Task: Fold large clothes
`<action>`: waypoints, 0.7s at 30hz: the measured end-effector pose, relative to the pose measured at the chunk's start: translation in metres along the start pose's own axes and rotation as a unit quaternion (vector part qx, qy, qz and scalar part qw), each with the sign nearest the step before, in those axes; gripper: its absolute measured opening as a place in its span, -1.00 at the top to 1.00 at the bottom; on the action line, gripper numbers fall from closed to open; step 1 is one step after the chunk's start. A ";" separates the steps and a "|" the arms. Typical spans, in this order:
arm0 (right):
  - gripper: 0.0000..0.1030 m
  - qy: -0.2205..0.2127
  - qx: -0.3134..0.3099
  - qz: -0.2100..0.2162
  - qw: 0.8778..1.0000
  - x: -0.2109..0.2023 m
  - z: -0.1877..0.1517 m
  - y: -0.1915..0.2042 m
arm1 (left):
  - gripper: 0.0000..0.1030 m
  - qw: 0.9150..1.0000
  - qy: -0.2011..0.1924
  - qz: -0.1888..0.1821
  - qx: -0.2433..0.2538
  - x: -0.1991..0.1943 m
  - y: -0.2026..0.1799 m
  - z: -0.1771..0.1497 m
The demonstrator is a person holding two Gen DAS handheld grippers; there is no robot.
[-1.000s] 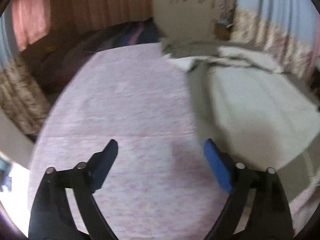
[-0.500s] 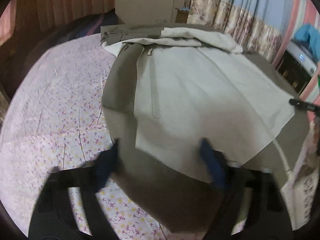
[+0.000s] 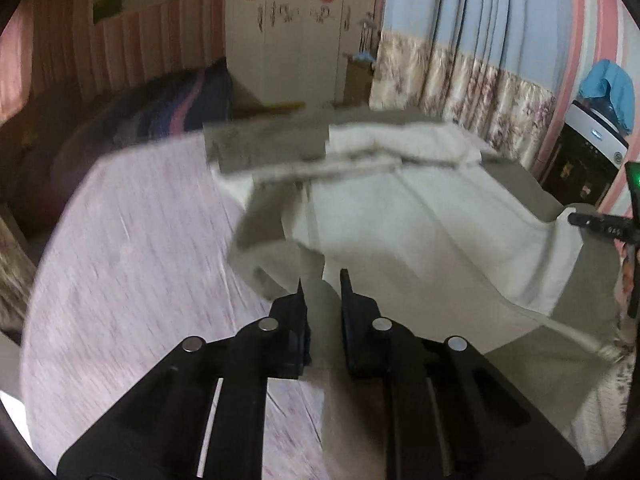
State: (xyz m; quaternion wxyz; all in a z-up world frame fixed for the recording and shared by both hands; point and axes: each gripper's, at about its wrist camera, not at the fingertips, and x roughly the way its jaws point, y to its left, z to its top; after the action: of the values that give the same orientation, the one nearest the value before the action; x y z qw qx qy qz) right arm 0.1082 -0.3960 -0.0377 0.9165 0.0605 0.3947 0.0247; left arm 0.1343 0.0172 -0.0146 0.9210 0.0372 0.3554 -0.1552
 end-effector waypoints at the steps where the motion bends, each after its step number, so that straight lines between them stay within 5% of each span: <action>1: 0.93 -0.012 -0.003 0.000 1.000 -0.003 0.011 0.002 | 0.72 1.000 -0.007 0.003 0.001 -0.002 0.001 0.008; 9: 0.94 -0.103 -0.008 0.009 0.995 -0.023 0.117 0.002 | 0.71 0.998 -0.053 0.033 -0.006 -0.007 0.029 0.096; 14: 0.94 -0.103 -0.005 0.016 0.995 0.001 0.183 0.004 | 0.61 0.998 -0.044 0.038 -0.014 0.019 0.049 0.151; 17: 0.94 -0.094 -0.042 -0.029 0.994 0.040 0.217 0.018 | 0.52 0.994 -0.040 0.100 0.012 0.059 0.053 0.173; 20: 0.94 -0.066 -0.083 -0.077 0.991 0.096 0.238 0.030 | 0.58 0.975 -0.043 0.213 0.053 0.105 0.057 0.182; 21: 0.94 -0.048 -0.089 -0.084 0.991 0.124 0.241 0.029 | 0.58 0.973 -0.033 0.222 0.048 0.120 0.065 0.184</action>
State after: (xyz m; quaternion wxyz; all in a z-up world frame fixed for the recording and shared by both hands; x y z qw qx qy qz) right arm 0.3689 -0.3781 0.0406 0.9348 -0.0538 0.3505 -0.0204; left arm 0.3564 0.0152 0.0399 0.9407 0.1545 0.3000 0.0350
